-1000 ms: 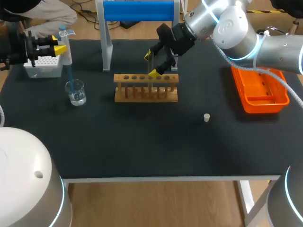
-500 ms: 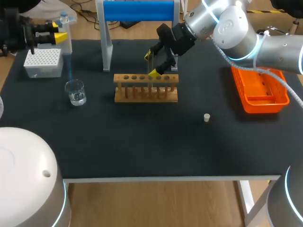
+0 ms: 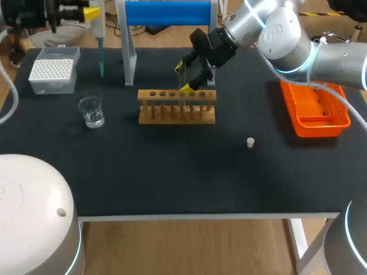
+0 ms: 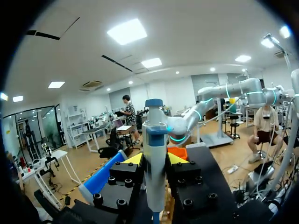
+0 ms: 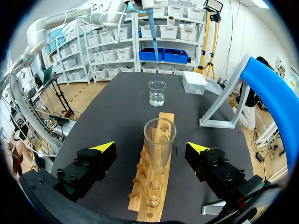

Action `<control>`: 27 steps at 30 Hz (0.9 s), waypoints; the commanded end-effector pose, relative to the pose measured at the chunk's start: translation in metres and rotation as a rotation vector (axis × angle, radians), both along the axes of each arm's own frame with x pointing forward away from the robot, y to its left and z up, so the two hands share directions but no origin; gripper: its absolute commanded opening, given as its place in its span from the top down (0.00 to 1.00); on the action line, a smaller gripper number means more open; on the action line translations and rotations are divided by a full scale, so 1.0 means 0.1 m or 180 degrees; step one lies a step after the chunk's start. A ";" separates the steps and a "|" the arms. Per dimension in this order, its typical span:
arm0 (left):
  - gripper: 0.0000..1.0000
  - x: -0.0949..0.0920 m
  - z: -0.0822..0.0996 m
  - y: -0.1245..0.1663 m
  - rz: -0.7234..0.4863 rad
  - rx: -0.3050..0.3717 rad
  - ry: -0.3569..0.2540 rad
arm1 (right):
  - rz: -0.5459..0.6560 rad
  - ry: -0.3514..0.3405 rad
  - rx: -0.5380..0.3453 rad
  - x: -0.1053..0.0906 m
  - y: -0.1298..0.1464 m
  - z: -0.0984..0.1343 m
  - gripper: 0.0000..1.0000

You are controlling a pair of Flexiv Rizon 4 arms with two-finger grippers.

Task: Invert the test tube, pick up the pipette, mount the tip to pipette, aspirate from beaker and dispense into the tube, eject the tip, return the pipette, and cap with the stopper.

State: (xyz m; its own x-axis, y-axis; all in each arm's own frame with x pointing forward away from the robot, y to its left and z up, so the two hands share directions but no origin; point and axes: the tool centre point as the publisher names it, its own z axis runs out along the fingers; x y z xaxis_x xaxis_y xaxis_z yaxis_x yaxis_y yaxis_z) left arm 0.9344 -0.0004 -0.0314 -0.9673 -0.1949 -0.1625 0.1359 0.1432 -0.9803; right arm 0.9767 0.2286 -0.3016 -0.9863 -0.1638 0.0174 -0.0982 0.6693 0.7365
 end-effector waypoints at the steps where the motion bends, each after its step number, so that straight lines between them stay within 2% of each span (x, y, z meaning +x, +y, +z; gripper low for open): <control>1: 1.00 0.14 0.15 -0.21 -0.0133 -0.0014 0.0058 | 0.0001 0.0004 -0.0012 0.00 -0.01 0.01 0.00; 3: 1.00 0.16 0.20 -0.30 -0.0164 -0.0010 0.0112 | 0.0001 0.0004 -0.0012 0.00 -0.01 0.01 0.00; 11: 1.00 0.25 0.32 -0.71 -0.0430 -0.0275 0.0225 | 0.0001 0.0004 -0.0012 0.00 -0.01 0.01 0.00; 19: 1.00 0.33 0.35 -1.10 -0.0537 -0.0377 0.0254 | 0.0001 0.0004 -0.0012 0.00 -0.01 0.01 0.00; 27: 1.00 0.40 0.48 -1.45 -0.0620 -0.0388 0.0269 | 0.0001 0.0004 -0.0012 0.00 -0.01 0.01 0.00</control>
